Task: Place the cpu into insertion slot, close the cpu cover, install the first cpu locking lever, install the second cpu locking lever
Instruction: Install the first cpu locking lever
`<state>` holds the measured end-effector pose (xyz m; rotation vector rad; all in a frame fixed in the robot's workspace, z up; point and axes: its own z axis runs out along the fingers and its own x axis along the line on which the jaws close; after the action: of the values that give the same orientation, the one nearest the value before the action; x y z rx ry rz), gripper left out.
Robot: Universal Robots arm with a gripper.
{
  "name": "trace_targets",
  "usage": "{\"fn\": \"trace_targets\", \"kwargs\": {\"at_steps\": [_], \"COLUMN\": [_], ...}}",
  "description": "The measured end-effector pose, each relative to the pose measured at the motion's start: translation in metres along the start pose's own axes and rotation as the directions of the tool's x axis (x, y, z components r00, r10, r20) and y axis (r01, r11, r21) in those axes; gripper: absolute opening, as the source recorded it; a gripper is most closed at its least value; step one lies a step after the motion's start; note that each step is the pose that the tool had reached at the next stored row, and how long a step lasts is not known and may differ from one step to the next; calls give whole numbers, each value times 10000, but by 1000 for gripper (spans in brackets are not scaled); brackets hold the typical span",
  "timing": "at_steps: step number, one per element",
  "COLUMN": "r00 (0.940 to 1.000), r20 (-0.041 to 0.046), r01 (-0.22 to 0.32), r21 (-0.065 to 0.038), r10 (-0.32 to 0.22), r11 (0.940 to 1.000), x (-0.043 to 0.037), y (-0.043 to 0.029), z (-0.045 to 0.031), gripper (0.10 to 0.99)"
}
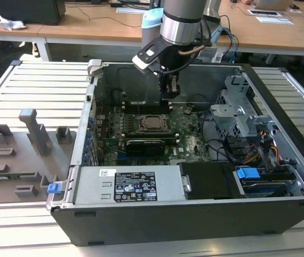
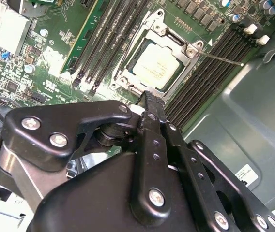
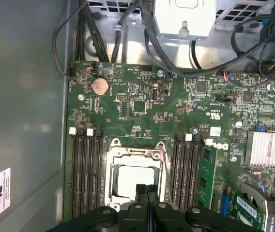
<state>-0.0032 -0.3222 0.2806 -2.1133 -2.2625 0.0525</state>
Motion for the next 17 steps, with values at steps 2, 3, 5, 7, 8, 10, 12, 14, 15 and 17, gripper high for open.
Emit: {"fn": "trace_targets", "kwargs": {"at_steps": [2,3,5,7,8,10,12,14,15,17], "r00": [9992,9984,9960,9926,9916,9894,9833,9755,9728,9686], "r20": [22,30,48,66,70,78,98,118,125,134], "r01": [411,565,888,1212,1292,1448,1818,2194,2314,2484], "r21": [4,6,10,16,17,19,26,34,37,41], "r10": [-411,-565,-888,-1212,-1292,-1448,-1818,-2195,-2314,-2485], "r11": [9992,9984,9961,9926,9916,9895,9833,9756,9729,9686], "x": [0,0,0,0,0,0,0,0,0,0], "y": [0,0,0,0,0,0,0,0,0,0], "z": [0,1,1,1,0,1,1,1,1,1], "gripper": [106,106,106,106,106,106,106,106,106,106]}}
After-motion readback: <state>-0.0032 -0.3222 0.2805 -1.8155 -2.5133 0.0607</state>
